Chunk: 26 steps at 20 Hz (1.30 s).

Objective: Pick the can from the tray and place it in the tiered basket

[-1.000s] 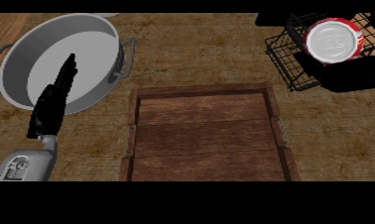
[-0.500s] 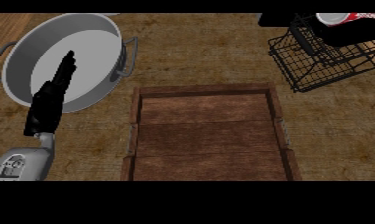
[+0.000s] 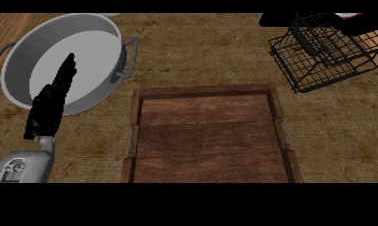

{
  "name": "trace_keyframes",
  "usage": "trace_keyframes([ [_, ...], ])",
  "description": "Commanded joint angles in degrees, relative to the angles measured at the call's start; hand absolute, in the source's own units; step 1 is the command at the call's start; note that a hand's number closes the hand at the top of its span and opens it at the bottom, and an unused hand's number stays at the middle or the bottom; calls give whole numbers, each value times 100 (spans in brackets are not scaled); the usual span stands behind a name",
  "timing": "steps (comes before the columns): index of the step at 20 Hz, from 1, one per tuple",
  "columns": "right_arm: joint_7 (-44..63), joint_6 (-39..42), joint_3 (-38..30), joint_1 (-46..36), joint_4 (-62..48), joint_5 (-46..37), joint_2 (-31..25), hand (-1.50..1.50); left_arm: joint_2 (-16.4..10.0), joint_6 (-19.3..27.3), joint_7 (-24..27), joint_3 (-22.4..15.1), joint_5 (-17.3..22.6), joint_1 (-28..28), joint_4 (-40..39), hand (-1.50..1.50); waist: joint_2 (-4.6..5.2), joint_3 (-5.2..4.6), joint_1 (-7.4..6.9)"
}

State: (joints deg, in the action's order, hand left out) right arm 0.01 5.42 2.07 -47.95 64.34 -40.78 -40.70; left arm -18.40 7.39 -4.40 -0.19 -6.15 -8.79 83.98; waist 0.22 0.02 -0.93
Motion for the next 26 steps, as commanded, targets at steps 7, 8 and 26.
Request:
trace_keyframes([
  [7, -1384, 318, -266, -424, -2078, 105, 225, 150, 172, 39, 253, 34, -191, -44, -254, 0, 18, -2, -17],
  [8, -919, 704, -488, -498, -2079, 388, 233, 150, 55, -159, -21, 81, 5, -2, 86, 0, -1, -1, -24],
  [26, -1436, 160, -2000, -935, -3087, 1399, 92, -150, 347, 1, 75, 77, -355, -72, -177, 0, 1, 0, 34],
])
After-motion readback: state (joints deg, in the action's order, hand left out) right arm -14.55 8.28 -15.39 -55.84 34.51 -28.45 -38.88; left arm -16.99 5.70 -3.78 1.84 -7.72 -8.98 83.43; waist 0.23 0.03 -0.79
